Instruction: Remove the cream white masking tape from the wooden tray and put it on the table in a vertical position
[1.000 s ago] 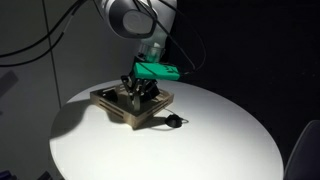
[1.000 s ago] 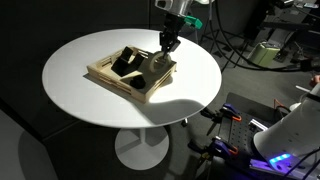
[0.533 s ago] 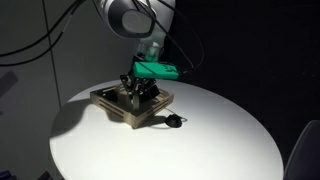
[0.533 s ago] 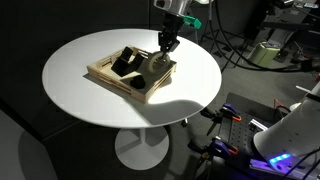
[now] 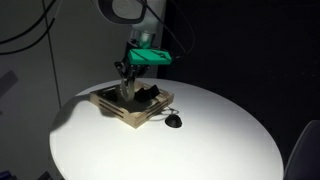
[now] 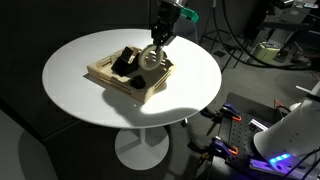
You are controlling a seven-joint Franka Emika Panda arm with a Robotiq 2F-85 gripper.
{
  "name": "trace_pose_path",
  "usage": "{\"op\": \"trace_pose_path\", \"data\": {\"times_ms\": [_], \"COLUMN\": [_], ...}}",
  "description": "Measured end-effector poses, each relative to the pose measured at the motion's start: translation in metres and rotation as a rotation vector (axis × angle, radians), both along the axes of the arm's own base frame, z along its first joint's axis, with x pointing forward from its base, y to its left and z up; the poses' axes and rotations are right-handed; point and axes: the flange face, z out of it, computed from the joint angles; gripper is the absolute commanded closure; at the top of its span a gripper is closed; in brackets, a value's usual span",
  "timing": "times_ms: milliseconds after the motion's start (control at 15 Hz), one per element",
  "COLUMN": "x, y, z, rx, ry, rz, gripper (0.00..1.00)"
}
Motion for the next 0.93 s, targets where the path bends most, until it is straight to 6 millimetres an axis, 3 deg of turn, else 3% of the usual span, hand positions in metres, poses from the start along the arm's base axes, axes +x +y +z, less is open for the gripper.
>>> {"op": "trace_pose_path", "data": {"times_ms": [467,933], "x": [-0.015,-0.048], "y": [0.016,0.007], "z": [0.058,0.108], "rx": [0.007,0.026], "ry": [-0.098,-0.128], "rz": [-0.004,-0.272], "gripper": [0.95,0.95]}}
